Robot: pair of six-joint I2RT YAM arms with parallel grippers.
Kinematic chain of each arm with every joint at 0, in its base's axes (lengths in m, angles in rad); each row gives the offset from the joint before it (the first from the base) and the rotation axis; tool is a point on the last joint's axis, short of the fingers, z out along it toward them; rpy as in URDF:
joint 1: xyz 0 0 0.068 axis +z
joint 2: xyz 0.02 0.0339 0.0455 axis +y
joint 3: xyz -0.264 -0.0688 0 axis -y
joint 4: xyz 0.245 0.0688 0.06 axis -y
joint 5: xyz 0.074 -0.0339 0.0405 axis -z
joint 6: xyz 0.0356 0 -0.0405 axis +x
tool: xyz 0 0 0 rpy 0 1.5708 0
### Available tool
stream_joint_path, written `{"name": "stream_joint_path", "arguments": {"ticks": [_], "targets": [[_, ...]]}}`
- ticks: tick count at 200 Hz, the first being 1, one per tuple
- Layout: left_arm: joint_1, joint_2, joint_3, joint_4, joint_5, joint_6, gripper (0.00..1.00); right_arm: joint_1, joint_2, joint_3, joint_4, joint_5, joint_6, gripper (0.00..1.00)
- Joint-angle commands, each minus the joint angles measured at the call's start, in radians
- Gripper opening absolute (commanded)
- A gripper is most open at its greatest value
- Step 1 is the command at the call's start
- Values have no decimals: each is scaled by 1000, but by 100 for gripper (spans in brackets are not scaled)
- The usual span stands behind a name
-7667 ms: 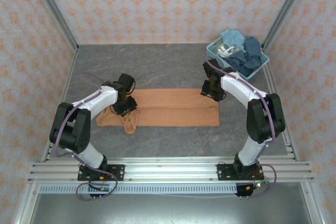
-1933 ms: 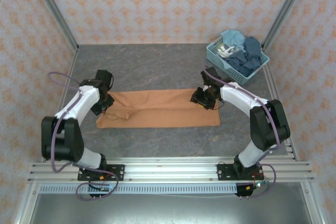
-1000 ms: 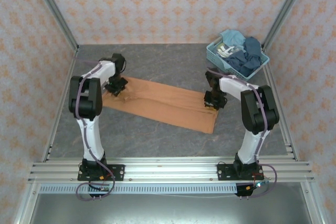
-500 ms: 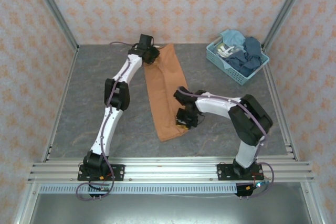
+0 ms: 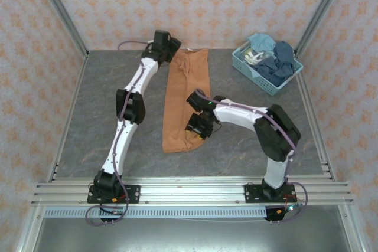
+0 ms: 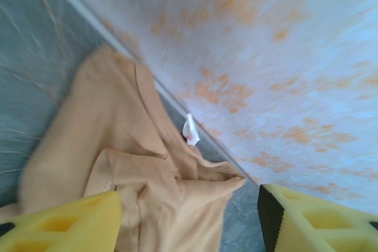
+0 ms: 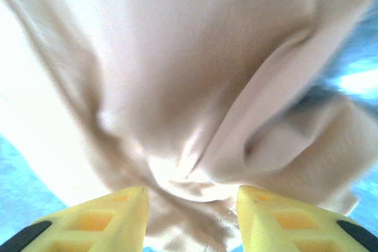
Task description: Fold and stack the t-shirts
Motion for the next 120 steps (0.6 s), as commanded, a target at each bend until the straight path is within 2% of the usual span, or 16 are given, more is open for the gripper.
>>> {"name": "stream_joint_path", "arguments": {"ticks": [1,14,22,52,80,100,120], "targets": [[21,-274,-52,-196,-41,137,64,-58,-158,21,-131,72,59,45],[15,-384,-177,-283,-30,190,64,-99,-235,-29,-120,69,75,46],[5,-470,-311,-301,-20,222,63,-124,-275,-60,-108,65,77,45],[-28,-882,-1030,-182,60,239,53,-175,-349,-183,4,-5,31,40],[-67,-1177,-1540,-182,137,247,49,-173,-289,-208,25,-119,-116,42],[-125,-1327,-1808,-142,208,225,49,-155,-237,-204,-22,-135,-244,44],[-197,-1392,-1948,-124,233,208,52,-139,-194,-224,-46,-129,-307,45]]}}
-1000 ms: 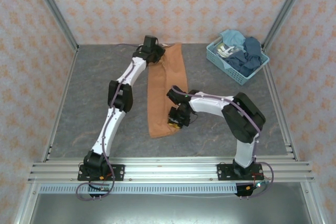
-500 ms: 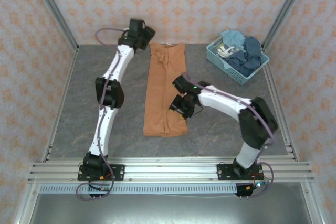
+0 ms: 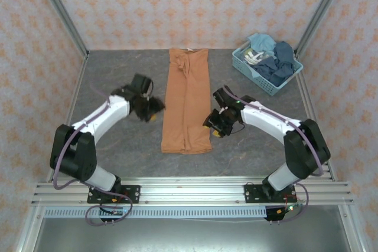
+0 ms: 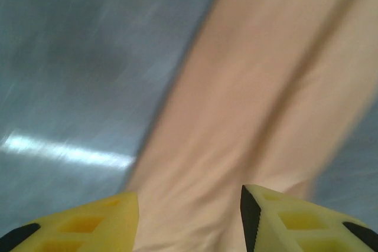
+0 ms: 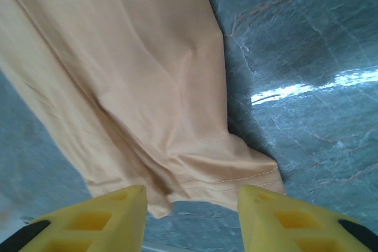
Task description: Fold and stack the t-shirts
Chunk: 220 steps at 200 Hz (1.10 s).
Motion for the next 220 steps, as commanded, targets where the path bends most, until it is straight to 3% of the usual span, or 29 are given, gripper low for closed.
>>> {"name": "stream_joint_path", "arguments": {"ticks": [1,51,123,192,220], "targets": [[-67,-85,-120,14,77,-7,52,20,34,-24,-39,-31,-145,45],[-145,-61,-226,124,87,-54,53,70,134,-33,-31,-1,-201,46],[-202,41,-249,180,55,-45,33,152,209,6,-18,-16,-168,40],[-223,-30,-267,123,14,-51,1,165,166,-15,-93,77,-134,5],[-253,-91,-320,99,43,-62,0,167,106,-57,-127,76,-127,0]]}}
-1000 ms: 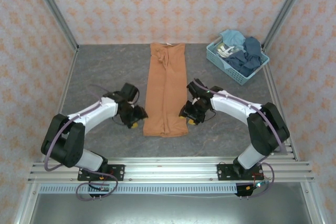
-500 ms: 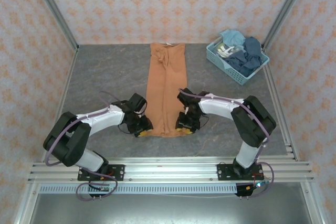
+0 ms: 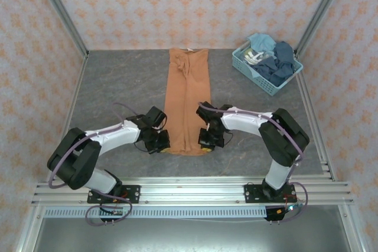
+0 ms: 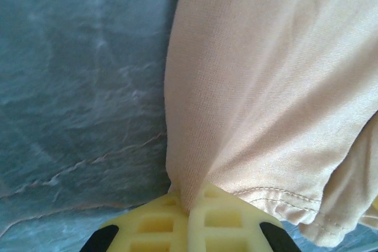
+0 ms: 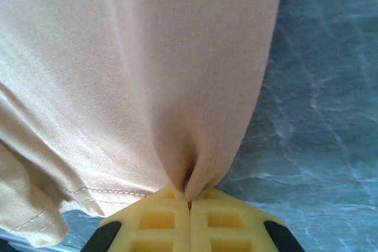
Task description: Fold and stack the t-shirts
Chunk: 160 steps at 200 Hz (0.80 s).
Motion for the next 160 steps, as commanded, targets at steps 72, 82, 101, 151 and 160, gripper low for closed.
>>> {"name": "stream_joint_path", "arguments": {"ticks": [72,82,101,151,160], "targets": [[-109,-301,-114,-108,-46,-139,0,52,-194,-55,-171,32,37,0],[-109,-316,-95,-103,-60,-157,0,50,-196,-28,-184,35,41,0],[-108,-313,-41,-87,-82,-173,0,44,-187,36,-211,45,42,0],[-32,-226,174,-180,-183,-115,0,-39,-132,226,-297,103,-14,0],[-1,-204,196,-166,-177,-110,0,-56,-109,268,-305,107,-30,0]]}}
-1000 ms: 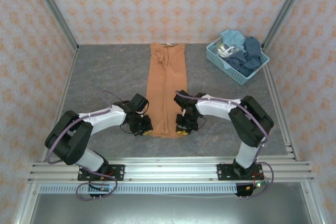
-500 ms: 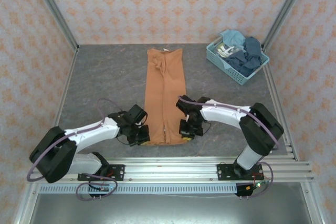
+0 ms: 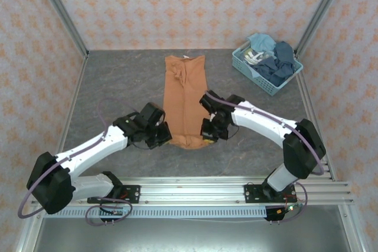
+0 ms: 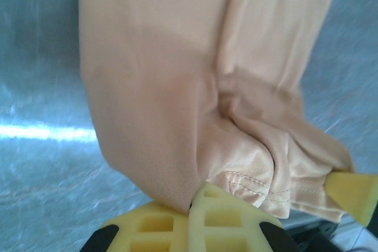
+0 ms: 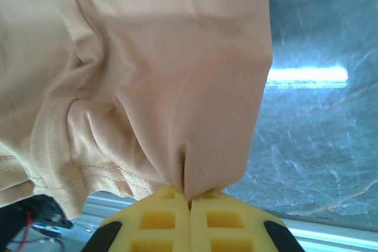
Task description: Fold and stack the t-shirts
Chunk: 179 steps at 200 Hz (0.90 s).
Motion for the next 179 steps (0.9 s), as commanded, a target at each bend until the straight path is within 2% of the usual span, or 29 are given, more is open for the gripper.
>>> {"name": "stream_joint_path", "arguments": {"ticks": [1,40,113,123,131,140,155,179], "targets": [[68,39,67,-42,-68,25,0,-42,52,98,-77,59,-45,0],[185,225,263,-59,-47,105,0,-127,201,307,-110,69,-109,0],[294,626,614,-57,-33,217,0,-263,571,720,-153,40,-176,0],[303,691,667,-69,-33,228,8,-275,618,762,-148,33,-176,1],[312,747,707,-79,-37,233,19,-286,652,797,-145,32,-178,13],[319,785,748,-91,-52,236,38,-298,685,832,-142,32,-181,28],[330,790,789,-101,-96,233,54,-316,711,878,-127,31,-183,44],[328,668,706,-91,-153,209,59,-325,669,902,-146,91,-207,53]]}}
